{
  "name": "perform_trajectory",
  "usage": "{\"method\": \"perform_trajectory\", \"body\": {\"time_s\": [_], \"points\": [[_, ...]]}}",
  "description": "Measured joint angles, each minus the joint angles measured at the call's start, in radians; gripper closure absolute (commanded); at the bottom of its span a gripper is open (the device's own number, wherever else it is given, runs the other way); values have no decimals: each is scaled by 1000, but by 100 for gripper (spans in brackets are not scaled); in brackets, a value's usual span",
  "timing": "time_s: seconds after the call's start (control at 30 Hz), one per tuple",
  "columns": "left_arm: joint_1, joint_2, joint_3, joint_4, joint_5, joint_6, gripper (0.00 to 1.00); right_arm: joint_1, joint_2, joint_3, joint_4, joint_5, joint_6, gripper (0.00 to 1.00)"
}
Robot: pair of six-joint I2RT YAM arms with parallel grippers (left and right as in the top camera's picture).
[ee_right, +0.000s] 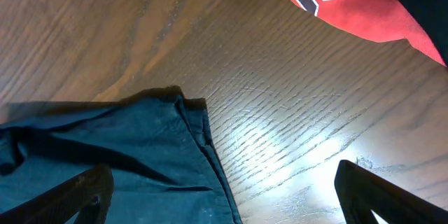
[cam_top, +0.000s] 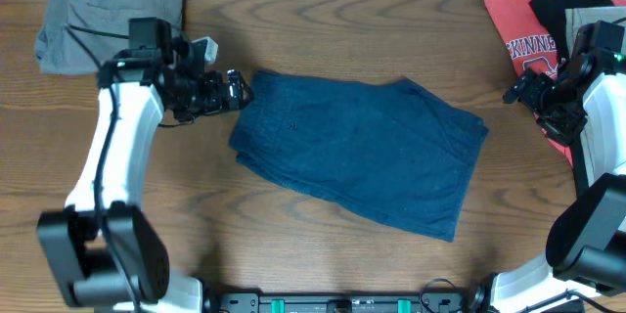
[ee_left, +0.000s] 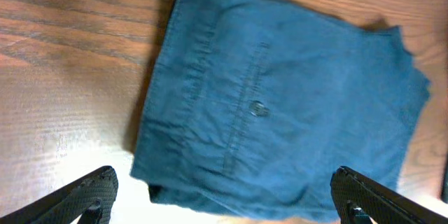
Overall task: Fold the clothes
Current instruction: 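Grasp the shorts' left edge with the left gripper and fold it rightward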
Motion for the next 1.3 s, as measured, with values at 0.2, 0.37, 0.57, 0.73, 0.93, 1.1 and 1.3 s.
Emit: {"method": "perform_trajectory", "body": {"time_s": [0.2, 0.37, 0.57, 0.73, 0.93, 1.1, 1.3], "points": [[0, 105, 0, 6, -10, 15, 2, 0, 0, 0, 0, 0, 0, 1], [0, 192, 0, -12, -11, 64, 2, 0, 0, 0, 0, 0, 0, 1], [0, 270, 0, -25, -11, 117, 2, 0, 0, 0, 0, 0, 0, 1], [0, 316, 0, -30, -11, 136, 2, 0, 0, 0, 0, 0, 0, 1], [1, 334, 9, -71, -2, 142, 2, 0, 0, 0, 0, 0, 0, 1], [-2, 348, 14, -87, 34, 146, 2, 0, 0, 0, 0, 0, 0, 1], [-29, 371, 17, -92, 87, 147, 34, 0, 0, 0, 1, 0, 0, 1]]}}
